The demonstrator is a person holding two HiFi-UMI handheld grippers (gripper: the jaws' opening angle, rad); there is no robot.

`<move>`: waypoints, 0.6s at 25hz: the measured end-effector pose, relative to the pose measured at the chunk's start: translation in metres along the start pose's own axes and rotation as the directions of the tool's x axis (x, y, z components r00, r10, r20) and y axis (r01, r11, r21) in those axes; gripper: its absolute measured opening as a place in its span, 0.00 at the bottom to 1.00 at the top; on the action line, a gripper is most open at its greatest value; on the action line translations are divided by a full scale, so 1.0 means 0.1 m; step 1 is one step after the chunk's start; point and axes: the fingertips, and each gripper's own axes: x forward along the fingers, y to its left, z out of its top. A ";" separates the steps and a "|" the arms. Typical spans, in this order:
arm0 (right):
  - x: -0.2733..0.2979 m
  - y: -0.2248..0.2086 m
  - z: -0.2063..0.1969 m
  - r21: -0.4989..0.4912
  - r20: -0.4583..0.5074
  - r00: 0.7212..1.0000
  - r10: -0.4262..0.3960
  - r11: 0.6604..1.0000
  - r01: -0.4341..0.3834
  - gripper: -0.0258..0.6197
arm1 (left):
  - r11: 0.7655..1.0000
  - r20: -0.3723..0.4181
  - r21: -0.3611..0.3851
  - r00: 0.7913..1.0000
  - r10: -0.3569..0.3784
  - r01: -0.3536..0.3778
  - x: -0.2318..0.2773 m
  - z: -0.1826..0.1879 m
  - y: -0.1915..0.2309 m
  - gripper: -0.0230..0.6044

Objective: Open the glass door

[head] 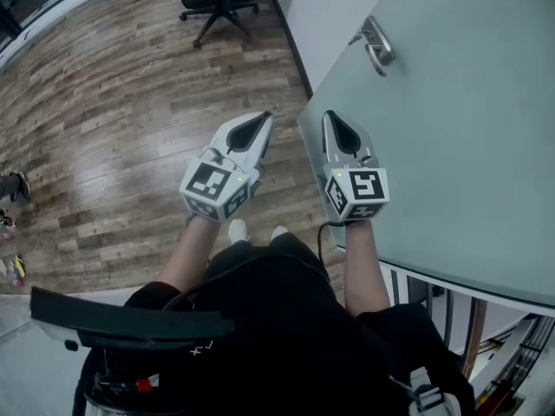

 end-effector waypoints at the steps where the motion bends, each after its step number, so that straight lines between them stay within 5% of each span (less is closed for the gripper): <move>1: -0.06 0.02 0.02 0.003 0.010 1.000 0.006 1.000 -0.006 0.04 | 1.000 0.001 0.003 1.000 0.003 -0.003 -0.02 0.02 -0.05 0.04; 15: -1.41 0.12 -0.04 0.032 0.065 0.988 0.139 0.989 -0.141 0.04 | 0.995 0.032 0.016 0.994 0.101 -0.102 -0.40 0.02 -1.28 0.03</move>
